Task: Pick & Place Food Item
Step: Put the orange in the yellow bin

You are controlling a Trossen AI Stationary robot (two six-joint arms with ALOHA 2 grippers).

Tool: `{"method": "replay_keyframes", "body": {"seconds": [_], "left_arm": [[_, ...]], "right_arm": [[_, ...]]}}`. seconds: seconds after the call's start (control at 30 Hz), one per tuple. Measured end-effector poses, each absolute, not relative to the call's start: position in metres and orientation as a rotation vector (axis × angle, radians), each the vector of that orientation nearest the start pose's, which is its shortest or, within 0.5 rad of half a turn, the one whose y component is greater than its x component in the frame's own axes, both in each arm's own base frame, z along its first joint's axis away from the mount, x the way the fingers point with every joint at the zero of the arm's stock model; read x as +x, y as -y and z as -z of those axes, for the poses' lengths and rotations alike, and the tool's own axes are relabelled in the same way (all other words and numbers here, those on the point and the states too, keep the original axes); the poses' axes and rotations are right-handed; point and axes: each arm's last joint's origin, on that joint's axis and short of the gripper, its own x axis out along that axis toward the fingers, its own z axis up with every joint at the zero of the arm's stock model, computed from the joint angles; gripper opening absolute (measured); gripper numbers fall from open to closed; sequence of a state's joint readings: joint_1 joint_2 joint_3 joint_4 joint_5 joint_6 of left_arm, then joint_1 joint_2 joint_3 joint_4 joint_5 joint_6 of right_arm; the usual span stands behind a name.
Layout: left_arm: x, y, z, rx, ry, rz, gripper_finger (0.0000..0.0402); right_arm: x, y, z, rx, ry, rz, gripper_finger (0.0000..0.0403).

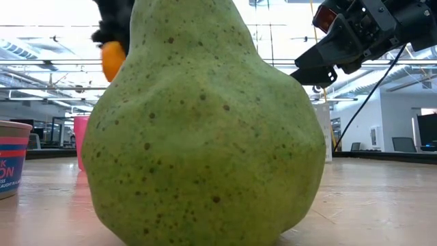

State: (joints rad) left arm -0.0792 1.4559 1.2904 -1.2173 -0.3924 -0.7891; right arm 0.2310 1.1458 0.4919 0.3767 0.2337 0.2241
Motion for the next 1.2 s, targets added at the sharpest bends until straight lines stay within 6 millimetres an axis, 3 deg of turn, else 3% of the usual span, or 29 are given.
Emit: {"method": "replay_keyframes", "body": {"seconds": [0.23,0.47,0.8,1.2], "left_arm": [[0.271,-0.066,-0.277,-0.355,-1.078,-0.755,0.0286],[0.266,-0.116,-0.25,-0.459,-1.143,-0.838,0.0286],[0.278,-0.128,-0.193,-0.554,-1.34,-0.793,0.0294],[0.286,-0.132,-0.162,-0.544,-1.446,-0.796,0.0359]], "right_arm": [[0.23,-0.047,-0.216,0.159,-0.268,0.033,0.0283],[0.23,-0.047,-0.216,0.159,-0.267,0.033,0.0283],[0.23,-0.047,-0.216,0.159,-0.267,0.033,0.0283],[0.23,-0.047,-0.216,0.159,-0.267,0.033,0.0283]]}}
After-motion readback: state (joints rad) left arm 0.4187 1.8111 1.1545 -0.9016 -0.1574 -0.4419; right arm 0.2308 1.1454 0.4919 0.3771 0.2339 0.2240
